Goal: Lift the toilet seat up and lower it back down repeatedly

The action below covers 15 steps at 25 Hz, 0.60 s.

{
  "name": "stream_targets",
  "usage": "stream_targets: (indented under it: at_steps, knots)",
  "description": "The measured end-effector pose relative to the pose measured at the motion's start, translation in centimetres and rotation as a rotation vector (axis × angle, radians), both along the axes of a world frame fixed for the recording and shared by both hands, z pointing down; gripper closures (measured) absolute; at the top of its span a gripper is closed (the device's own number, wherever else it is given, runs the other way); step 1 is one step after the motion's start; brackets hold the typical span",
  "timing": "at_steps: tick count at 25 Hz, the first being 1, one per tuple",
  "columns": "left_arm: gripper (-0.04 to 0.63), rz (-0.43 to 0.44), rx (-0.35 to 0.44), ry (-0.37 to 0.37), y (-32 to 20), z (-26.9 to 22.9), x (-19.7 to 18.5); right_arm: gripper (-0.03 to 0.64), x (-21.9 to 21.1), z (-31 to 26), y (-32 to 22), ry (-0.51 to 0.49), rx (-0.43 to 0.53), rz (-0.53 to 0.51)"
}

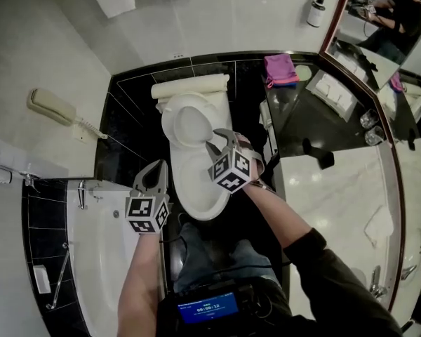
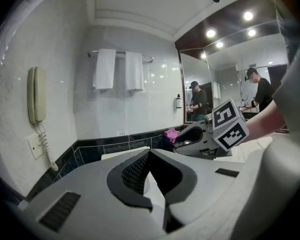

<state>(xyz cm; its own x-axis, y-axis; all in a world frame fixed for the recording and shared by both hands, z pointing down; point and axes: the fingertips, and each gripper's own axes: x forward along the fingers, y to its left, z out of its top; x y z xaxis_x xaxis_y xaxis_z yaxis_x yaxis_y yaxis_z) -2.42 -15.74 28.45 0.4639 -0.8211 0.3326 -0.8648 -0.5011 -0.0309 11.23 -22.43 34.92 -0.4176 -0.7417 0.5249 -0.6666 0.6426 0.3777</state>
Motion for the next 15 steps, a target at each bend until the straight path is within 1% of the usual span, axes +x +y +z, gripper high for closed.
stream_targets:
  at_steps: [2, 6, 9, 15]
  knots:
    - [0.594, 0.008, 0.008, 0.016, -1.9, 0.5, -0.5, 0.422, -0.9, 0.7, -2.4, 0.051, 0.008, -0.025]
    - [0.594, 0.035, 0.017, 0.02, -5.9, 1.8, -1.6, 0.42, -2.2, 1.9, -7.4, 0.149, 0.024, -0.056]
    - [0.594, 0.05, 0.002, 0.03, -9.0, 3.1, -3.1, 0.42, -3.9, 3.5, -11.6, 0.231, 0.021, -0.085]
    - [0.594, 0.056, -0.034, 0.058, -15.4, 5.5, -6.1, 0.42, -7.5, 8.3, -19.3, 0.39, -0.014, -0.157]
